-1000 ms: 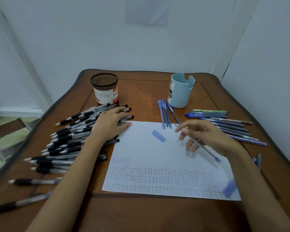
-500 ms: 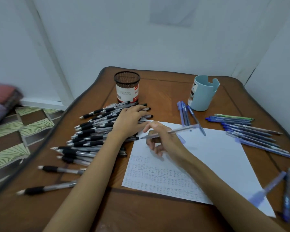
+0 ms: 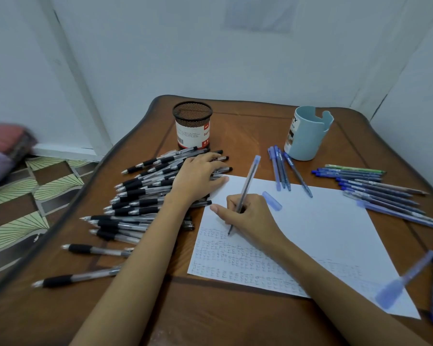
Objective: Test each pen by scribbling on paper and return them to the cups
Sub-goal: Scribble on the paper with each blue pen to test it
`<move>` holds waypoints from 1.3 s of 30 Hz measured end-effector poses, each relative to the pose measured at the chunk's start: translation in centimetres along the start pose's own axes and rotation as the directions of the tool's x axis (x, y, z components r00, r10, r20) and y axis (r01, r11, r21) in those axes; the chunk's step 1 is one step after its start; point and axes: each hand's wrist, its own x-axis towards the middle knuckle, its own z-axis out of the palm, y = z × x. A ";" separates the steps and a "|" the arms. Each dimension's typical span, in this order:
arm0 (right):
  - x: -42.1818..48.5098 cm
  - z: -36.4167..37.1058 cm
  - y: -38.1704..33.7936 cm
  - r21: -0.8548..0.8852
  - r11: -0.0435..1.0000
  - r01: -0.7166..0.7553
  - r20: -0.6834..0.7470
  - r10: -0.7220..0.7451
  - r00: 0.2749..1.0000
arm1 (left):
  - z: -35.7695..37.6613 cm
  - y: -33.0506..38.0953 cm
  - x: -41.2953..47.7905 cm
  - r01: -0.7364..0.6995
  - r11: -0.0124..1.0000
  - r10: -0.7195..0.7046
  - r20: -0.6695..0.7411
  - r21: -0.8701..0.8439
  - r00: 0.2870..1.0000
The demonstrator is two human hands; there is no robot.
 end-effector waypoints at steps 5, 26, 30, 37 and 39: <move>0.0 0.3 0.3 -0.061 0.998 0.016 0.027 -0.014 1.000 | 0.0 0.0 0.0 -0.006 1.000 0.006 -0.007 0.002 1.000; 0.4 0.2 0.6 -0.049 0.998 0.040 -0.047 -0.042 0.998 | 0.3 -0.4 0.2 -0.006 1.000 0.006 -0.009 0.001 1.000; 0.3 0.2 0.6 -0.067 0.996 0.063 -0.047 -0.066 0.997 | 0.3 -0.2 0.1 -0.015 1.000 0.015 -0.010 0.007 1.000; 0.2 0.3 0.6 -0.063 0.996 0.065 -0.066 -0.069 0.995 | 0.2 -0.3 0.1 -0.009 1.000 0.009 -0.014 0.001 1.000; 0.2 0.3 0.7 -0.041 0.997 0.068 -0.064 -0.070 0.995 | 0.3 -0.3 0.1 -0.004 1.000 0.004 -0.009 -0.005 1.000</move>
